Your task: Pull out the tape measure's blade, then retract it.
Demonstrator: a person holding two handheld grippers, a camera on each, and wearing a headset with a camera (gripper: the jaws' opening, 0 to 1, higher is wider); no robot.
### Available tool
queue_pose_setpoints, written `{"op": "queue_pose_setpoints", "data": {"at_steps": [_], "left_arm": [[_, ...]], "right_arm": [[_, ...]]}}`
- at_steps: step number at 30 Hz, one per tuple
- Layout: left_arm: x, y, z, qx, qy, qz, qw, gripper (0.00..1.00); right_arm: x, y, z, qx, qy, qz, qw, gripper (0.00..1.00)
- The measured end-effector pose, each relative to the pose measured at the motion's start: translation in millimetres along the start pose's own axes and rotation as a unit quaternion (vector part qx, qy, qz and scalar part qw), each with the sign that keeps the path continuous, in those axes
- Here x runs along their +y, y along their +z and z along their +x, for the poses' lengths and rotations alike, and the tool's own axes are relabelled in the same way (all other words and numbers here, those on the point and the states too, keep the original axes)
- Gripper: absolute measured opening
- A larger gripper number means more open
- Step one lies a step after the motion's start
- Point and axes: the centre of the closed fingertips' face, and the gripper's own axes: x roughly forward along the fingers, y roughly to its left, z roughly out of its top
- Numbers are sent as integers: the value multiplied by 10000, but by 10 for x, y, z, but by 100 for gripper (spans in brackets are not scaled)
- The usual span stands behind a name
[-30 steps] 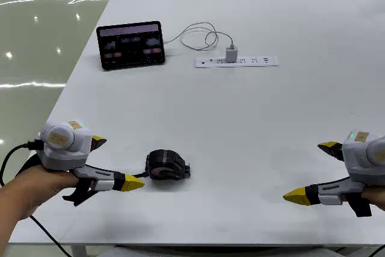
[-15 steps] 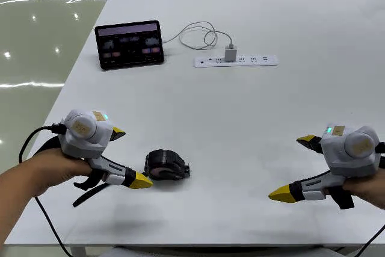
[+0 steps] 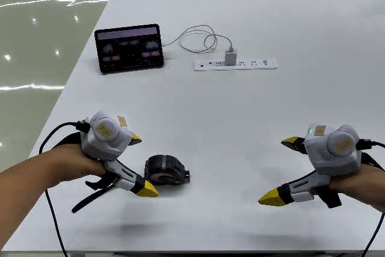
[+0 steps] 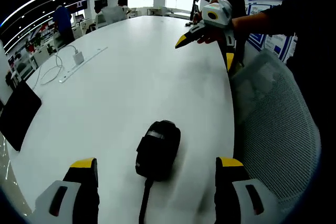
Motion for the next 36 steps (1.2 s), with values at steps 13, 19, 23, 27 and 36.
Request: {"op": "queue_pose_setpoints", "data": {"at_steps": [13,19,23,27,36], "left_arm": [[-31,70,86,184,-295,419,9985,75],[-83,33,169,407,-459,614,9962,67],[-107,42,238,464,-553,695,9950,61],[-117,34,300,567,-598,838,9931,54],[-80,50,396,655,-634,1022,9906,43]], "right_arm": [[92,141,213,-149,388,-558,9976,100],[139,186,377,-152,538,-657,9963,97],[152,149,506,-3,627,-636,9960,94],[207,217,589,-25,741,-709,9947,92],[229,344,721,-13,853,-861,9926,88]]}}
